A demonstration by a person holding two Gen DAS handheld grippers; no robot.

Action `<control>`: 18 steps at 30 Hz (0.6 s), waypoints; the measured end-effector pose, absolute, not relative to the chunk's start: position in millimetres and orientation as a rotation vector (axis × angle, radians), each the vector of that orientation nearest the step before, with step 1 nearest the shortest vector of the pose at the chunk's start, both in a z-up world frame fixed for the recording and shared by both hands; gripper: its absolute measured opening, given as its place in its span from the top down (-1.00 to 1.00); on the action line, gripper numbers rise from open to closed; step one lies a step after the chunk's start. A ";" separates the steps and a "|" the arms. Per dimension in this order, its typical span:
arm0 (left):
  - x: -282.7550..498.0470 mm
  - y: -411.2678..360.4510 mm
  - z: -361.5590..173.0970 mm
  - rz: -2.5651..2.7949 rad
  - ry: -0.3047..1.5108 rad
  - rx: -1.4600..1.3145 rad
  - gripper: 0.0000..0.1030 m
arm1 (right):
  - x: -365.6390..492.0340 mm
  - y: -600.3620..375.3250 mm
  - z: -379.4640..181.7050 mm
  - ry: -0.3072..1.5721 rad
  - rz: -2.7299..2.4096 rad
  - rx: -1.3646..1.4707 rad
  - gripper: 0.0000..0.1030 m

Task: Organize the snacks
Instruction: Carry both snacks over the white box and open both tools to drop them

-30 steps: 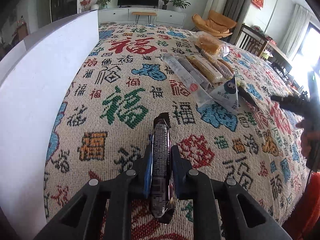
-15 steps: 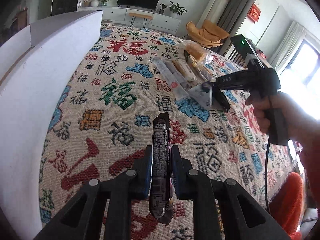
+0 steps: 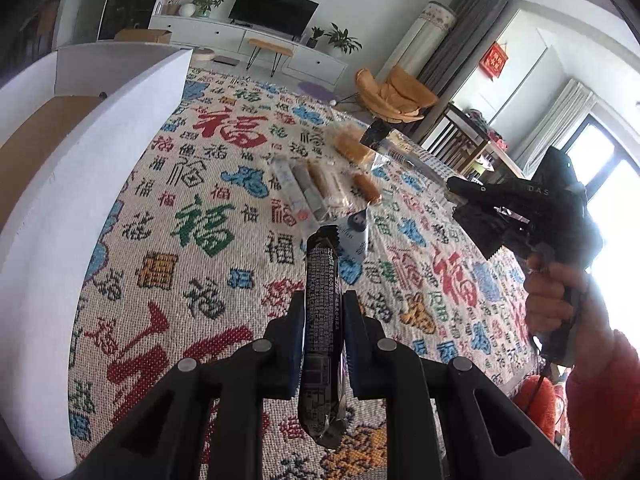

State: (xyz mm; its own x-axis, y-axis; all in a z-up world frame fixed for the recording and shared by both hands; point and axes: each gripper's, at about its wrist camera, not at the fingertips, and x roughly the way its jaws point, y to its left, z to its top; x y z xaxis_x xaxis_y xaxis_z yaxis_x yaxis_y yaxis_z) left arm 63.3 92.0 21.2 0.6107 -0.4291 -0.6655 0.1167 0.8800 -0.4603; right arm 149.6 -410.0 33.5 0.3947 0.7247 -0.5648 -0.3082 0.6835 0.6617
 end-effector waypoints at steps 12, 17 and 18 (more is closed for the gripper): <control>50.2 133.6 56.3 -0.326 0.773 -0.524 0.66 | 129.6 -404.0 48.9 0.961 0.867 0.721 0.81; 40.7 180.1 91.8 -0.297 0.676 -0.599 0.66 | 116.0 -369.9 73.8 0.955 1.000 0.771 0.81; 38.6 190.5 98.3 -0.283 0.658 -0.605 0.66 | 112.6 -360.9 79.5 0.949 1.027 0.767 0.81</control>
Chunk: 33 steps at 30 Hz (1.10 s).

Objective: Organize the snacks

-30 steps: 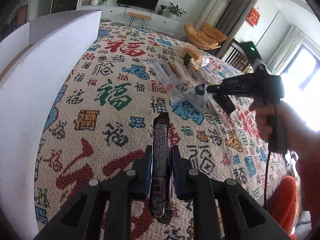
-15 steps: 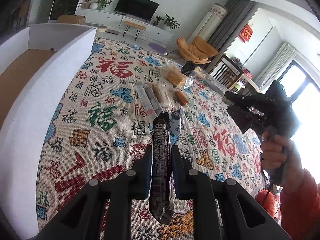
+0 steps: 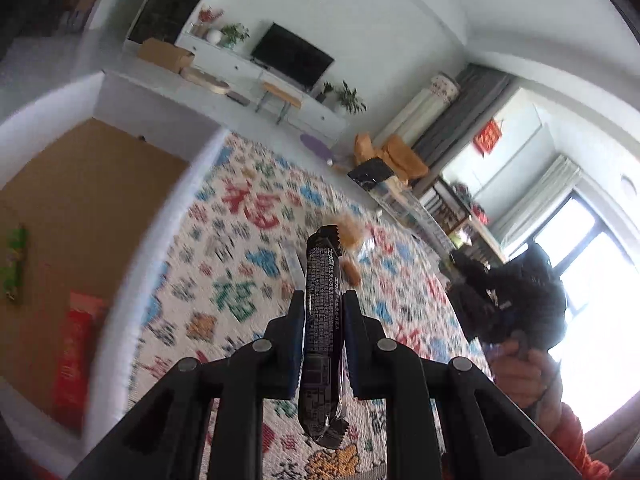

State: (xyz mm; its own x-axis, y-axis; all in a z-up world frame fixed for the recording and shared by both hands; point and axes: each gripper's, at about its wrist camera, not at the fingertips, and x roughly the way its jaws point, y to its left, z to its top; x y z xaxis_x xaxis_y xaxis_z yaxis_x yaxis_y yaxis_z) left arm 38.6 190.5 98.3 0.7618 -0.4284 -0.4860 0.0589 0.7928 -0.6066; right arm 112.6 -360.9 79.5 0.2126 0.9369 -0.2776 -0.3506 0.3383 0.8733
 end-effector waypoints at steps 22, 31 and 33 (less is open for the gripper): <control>7.2 274.9 100.2 0.209 0.630 -0.423 -0.65 | 69.1 -228.1 39.1 0.797 0.866 0.154 -0.27; 64.5 79.3 61.9 -0.262 0.793 -0.245 -0.94 | 107.9 -457.0 -36.8 0.779 0.142 -0.093 -0.27; 86.4 57.2 29.2 -0.265 0.879 -0.227 -0.94 | 110.8 -485.5 -42.0 0.774 0.074 -0.098 -0.27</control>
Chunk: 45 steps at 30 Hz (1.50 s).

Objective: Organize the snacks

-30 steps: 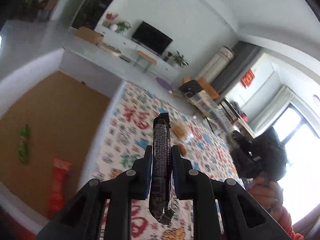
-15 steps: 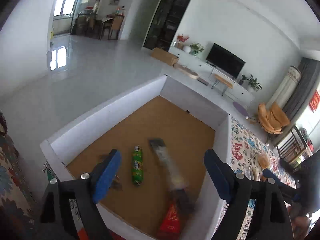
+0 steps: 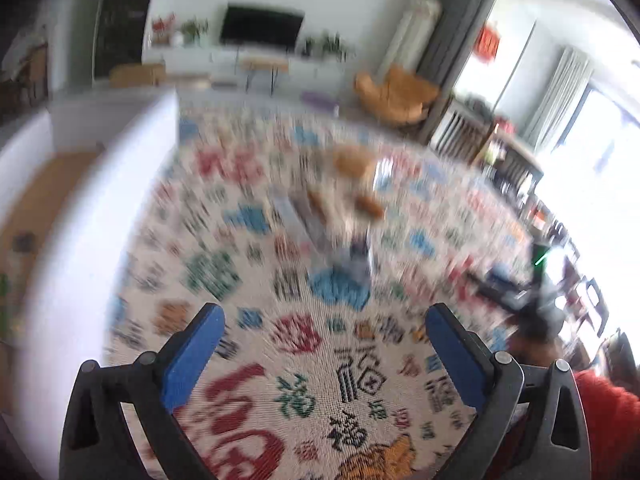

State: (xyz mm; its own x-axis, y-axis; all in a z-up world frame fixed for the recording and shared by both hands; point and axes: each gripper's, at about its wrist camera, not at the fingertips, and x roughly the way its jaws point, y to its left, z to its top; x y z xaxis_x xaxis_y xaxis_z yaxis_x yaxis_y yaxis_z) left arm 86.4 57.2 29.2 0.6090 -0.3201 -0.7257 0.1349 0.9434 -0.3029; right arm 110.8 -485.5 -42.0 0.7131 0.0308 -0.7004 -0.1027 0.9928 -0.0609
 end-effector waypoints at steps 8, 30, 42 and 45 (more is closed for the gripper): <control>150.7 66.7 -39.0 -0.098 0.940 -0.170 -0.93 | 128.5 -506.1 -48.2 0.852 0.046 0.021 -0.50; 163.4 64.6 -59.8 -0.031 0.949 0.004 -1.00 | 122.8 -504.2 -51.1 0.864 0.012 -0.013 -0.64; 163.5 64.5 -60.0 -0.031 0.949 0.004 -1.00 | 122.7 -504.4 -51.1 0.864 0.012 -0.012 -0.64; 163.4 65.0 -59.8 -0.031 0.949 0.005 -1.00 | 122.8 -504.4 -51.1 0.864 0.011 -0.012 -0.65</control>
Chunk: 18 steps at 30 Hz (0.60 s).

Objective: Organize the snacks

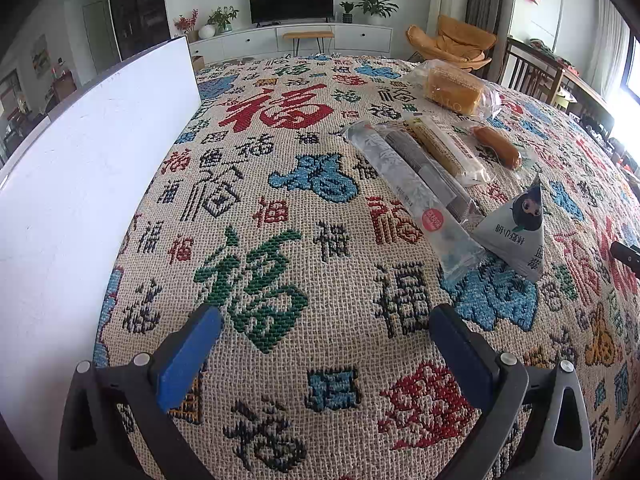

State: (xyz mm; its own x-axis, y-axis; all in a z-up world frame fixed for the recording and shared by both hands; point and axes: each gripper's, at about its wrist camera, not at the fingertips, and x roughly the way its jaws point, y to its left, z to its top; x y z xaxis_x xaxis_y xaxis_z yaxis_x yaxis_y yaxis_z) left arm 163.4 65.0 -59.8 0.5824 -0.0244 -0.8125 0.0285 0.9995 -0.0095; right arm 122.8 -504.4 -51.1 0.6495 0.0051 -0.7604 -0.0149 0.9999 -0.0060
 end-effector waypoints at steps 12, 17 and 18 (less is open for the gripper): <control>163.5 65.2 -60.0 -0.031 0.948 0.005 -1.00 | 123.0 -504.0 -51.0 0.864 0.011 -0.012 -0.65; 163.7 64.5 -60.4 -0.032 0.948 0.005 -1.00 | 122.9 -504.0 -51.1 0.863 0.009 -0.012 -0.65; 163.6 64.8 -60.3 -0.031 0.948 0.005 -1.00 | 122.9 -504.1 -51.1 0.863 0.009 -0.012 -0.65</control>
